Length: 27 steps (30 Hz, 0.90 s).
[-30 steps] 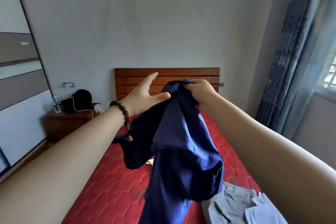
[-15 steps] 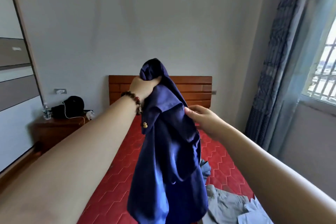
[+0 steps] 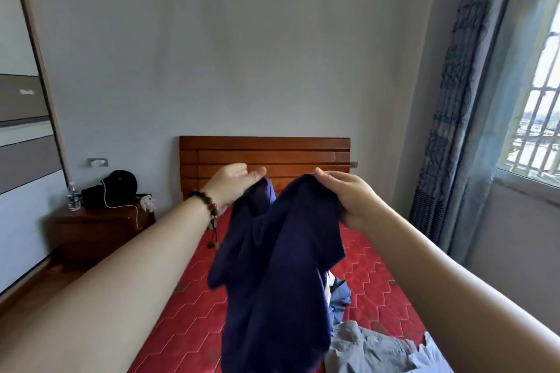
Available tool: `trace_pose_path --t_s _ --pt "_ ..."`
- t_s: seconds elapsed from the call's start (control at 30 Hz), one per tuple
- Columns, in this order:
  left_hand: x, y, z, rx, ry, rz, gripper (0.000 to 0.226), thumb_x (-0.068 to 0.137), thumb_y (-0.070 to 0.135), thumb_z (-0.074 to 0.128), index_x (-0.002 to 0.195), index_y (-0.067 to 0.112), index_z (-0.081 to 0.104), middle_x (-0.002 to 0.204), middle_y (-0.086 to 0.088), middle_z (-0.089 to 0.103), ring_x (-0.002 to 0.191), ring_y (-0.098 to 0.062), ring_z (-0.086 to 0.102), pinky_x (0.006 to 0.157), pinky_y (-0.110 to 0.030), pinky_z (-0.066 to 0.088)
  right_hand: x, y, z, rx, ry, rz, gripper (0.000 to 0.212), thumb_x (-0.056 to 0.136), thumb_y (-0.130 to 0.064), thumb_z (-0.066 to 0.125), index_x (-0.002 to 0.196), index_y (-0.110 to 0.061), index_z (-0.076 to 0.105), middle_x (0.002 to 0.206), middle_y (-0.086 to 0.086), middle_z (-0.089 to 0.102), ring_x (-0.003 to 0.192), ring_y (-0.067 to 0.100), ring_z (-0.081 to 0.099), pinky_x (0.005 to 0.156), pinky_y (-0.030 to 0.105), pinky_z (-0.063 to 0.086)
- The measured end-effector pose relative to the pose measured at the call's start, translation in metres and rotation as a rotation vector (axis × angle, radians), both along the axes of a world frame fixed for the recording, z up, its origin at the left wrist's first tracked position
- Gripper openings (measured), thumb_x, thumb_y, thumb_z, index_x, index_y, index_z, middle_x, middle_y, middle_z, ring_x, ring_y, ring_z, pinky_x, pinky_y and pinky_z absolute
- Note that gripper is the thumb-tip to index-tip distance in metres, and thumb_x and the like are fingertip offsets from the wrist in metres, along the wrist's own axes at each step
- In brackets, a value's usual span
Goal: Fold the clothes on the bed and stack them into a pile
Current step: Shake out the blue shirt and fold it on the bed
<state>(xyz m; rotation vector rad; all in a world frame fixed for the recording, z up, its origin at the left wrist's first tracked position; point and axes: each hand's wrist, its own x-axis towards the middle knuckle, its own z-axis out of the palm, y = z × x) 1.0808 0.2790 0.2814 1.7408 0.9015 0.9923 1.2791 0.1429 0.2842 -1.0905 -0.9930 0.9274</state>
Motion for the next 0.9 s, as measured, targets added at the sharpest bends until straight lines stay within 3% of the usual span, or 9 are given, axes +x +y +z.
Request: trace_pose_path --t_s 0.07,0.13,0.23,0.33,0.47,0.57,0.7,0.83,0.9 --pt "0.002 -0.011 -0.003 -0.002 -0.003 -0.098 0.082 0.082 0.052 0.062 0.144 0.002 0.040 0.148 -0.011 0.044 0.134 -0.019 0.045 0.107 -0.030 0.037 -0.008 0.007 0.016 0.026 0.116 0.070 0.016 0.093 -0.015 0.060 0.092 -0.003 0.070 0.085 0.013 0.068 0.073 0.023 0.067 0.065 0.030 0.055" --pt "0.003 -0.024 -0.001 0.098 -0.015 -0.089 0.082 0.073 0.068 0.054 0.133 0.012 0.053 0.136 -0.007 0.057 0.120 -0.015 0.056 0.103 -0.035 0.046 -0.016 0.013 0.024 0.026 0.113 0.114 0.023 0.092 0.005 0.044 0.098 0.002 0.067 0.087 0.016 0.071 0.075 0.024 0.071 0.065 0.030 0.057" --pt "0.002 -0.039 0.000 0.245 -0.044 -0.027 0.056 0.075 0.072 0.052 0.106 0.026 0.061 0.105 0.004 0.066 0.100 -0.010 0.062 0.090 -0.031 0.052 -0.027 0.021 0.026 0.036 -0.279 -0.028 0.033 0.087 0.014 0.044 0.092 -0.008 0.069 0.085 0.012 0.071 0.083 0.026 0.071 0.076 0.034 0.058" --pt "0.009 -0.053 -0.003 0.327 -0.019 -0.061 0.043 0.080 0.058 0.067 0.105 0.023 0.063 0.097 0.007 0.065 0.086 -0.001 0.060 0.074 -0.012 0.049 -0.034 0.024 0.036 0.065 -0.638 -0.299 0.029 0.081 0.005 0.053 0.075 -0.018 0.070 0.065 -0.002 0.067 0.067 0.017 0.069 0.065 0.030 0.060" --pt "0.026 -0.067 -0.005 0.426 0.182 -0.044 0.012 0.083 0.022 0.070 0.086 0.012 0.064 0.081 0.001 0.068 0.075 -0.014 0.062 0.069 -0.026 0.048 -0.038 0.020 0.052 0.111 -1.088 -0.483 0.018 0.075 -0.012 0.061 0.060 -0.022 0.064 0.052 -0.006 0.060 0.049 0.013 0.059 0.047 0.025 0.048" --pt "0.023 -0.061 -0.004 0.428 0.277 0.013 0.034 0.082 0.006 0.054 0.054 0.014 0.038 0.049 0.003 0.043 0.047 -0.014 0.040 0.049 -0.025 0.031 -0.028 0.015 0.059 0.121 -1.270 -0.597 0.019 0.076 -0.023 0.063 0.060 -0.015 0.057 0.062 -0.004 0.053 0.057 0.018 0.048 0.049 0.025 0.037" --pt "0.005 -0.042 0.005 0.390 0.339 0.042 0.044 0.082 0.003 0.051 0.048 0.017 0.027 0.042 0.004 0.029 0.039 -0.012 0.026 0.046 -0.027 0.022 -0.005 0.006 0.068 0.122 -1.206 -0.618 0.017 0.079 -0.022 0.060 0.068 -0.011 0.052 0.078 0.002 0.055 0.068 0.023 0.052 0.059 0.032 0.043" --pt "-0.004 -0.032 0.023 0.381 0.292 0.067 0.042 0.087 0.014 0.052 0.051 0.016 0.031 0.047 0.001 0.034 0.046 -0.015 0.033 0.048 -0.027 0.025 0.010 0.001 0.070 0.061 -0.989 -0.496 0.007 0.081 -0.016 0.056 0.084 -0.022 0.053 0.076 -0.008 0.060 0.067 0.008 0.052 0.056 0.022 0.038" --pt "-0.004 -0.029 0.032 0.325 0.255 0.020 0.038 0.090 0.021 0.052 0.057 0.013 0.036 0.055 -0.005 0.037 0.053 -0.018 0.037 0.054 -0.029 0.028 0.014 0.001 0.069 0.012 -0.941 -0.423 0.012 0.084 -0.013 0.052 0.078 -0.022 0.057 0.067 -0.009 0.057 0.061 0.007 0.048 0.055 0.022 0.035"
